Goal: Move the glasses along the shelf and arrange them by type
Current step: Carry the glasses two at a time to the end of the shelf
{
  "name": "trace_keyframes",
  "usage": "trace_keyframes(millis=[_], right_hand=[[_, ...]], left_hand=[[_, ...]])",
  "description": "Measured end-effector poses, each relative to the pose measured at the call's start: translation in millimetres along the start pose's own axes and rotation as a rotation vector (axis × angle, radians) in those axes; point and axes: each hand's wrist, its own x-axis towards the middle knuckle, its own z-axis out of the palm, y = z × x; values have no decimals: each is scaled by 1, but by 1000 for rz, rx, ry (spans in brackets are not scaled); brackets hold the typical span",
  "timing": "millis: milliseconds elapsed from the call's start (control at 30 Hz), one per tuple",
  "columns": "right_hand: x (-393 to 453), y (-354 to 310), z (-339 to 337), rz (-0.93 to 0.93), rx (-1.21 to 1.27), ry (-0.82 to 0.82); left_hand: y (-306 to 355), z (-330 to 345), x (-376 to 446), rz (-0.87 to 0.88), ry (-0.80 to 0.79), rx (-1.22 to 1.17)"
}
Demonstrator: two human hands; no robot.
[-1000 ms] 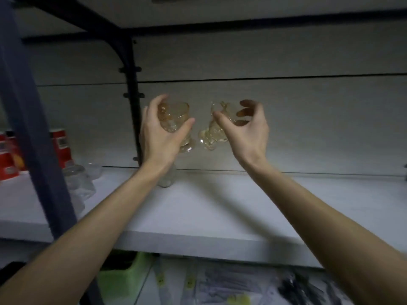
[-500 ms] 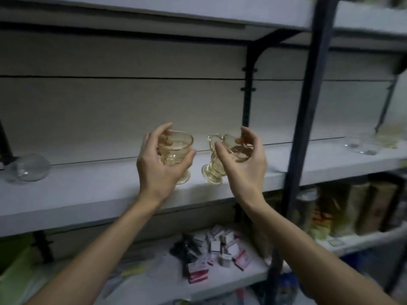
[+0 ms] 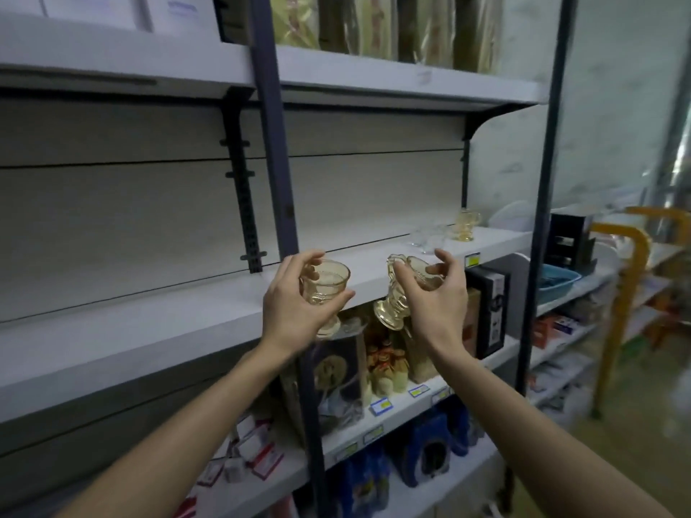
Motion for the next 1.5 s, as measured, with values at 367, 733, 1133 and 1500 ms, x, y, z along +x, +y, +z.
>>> trace_keyframes(millis=[367, 733, 1133, 1500], right_hand=[[126, 106, -76, 148, 5, 199], [328, 220, -100, 217, -84, 246], [505, 283, -86, 63, -167, -59], [604, 353, -58, -58, -232, -394]], left_hand=[[12, 207, 66, -45, -70, -154], [4, 399, 182, 55, -194, -130], [-15, 548, 263, -160, -115, 103], [-46, 621, 284, -386, 40, 363]])
